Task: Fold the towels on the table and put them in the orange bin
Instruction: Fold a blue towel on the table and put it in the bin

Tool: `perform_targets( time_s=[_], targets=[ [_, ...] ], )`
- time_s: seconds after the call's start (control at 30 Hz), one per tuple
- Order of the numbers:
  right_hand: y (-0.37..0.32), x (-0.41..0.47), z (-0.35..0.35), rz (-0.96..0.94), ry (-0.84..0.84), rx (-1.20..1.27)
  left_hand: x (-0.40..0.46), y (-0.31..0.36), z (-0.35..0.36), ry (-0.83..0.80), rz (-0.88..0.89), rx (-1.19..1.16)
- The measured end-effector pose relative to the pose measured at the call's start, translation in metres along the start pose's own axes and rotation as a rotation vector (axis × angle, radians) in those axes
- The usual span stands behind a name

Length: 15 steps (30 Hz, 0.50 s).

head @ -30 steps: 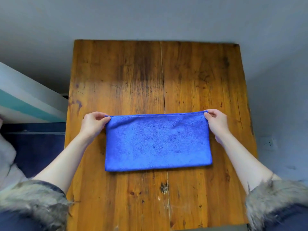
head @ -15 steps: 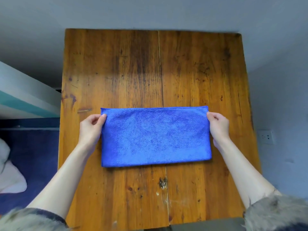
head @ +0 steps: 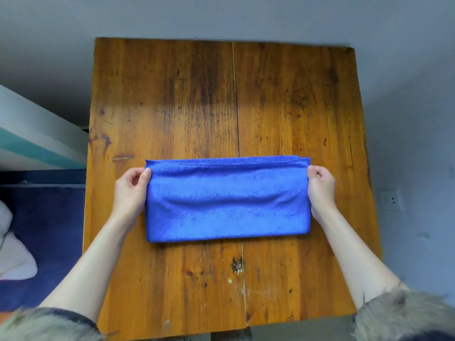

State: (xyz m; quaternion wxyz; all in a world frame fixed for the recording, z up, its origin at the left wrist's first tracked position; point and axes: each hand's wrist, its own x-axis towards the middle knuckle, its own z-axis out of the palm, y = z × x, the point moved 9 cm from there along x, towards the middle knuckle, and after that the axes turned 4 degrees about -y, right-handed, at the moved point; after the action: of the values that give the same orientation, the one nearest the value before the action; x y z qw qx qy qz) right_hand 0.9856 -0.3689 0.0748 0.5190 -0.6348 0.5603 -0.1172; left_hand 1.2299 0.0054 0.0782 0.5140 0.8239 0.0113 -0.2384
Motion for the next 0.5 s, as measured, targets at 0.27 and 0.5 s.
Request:
perform_targets(
  time_s=[0.27,0.5],
  targets=[
    [-0.003,0.01,0.004,-0.02,-0.01,-0.068,0.006,-0.009,0.0,0.034,-0.003,0.018],
    [-0.004,0.021,0.014,-0.005,-0.046,-0.119,0.018,-0.024,0.0,0.061,-0.067,0.146]
  ],
)
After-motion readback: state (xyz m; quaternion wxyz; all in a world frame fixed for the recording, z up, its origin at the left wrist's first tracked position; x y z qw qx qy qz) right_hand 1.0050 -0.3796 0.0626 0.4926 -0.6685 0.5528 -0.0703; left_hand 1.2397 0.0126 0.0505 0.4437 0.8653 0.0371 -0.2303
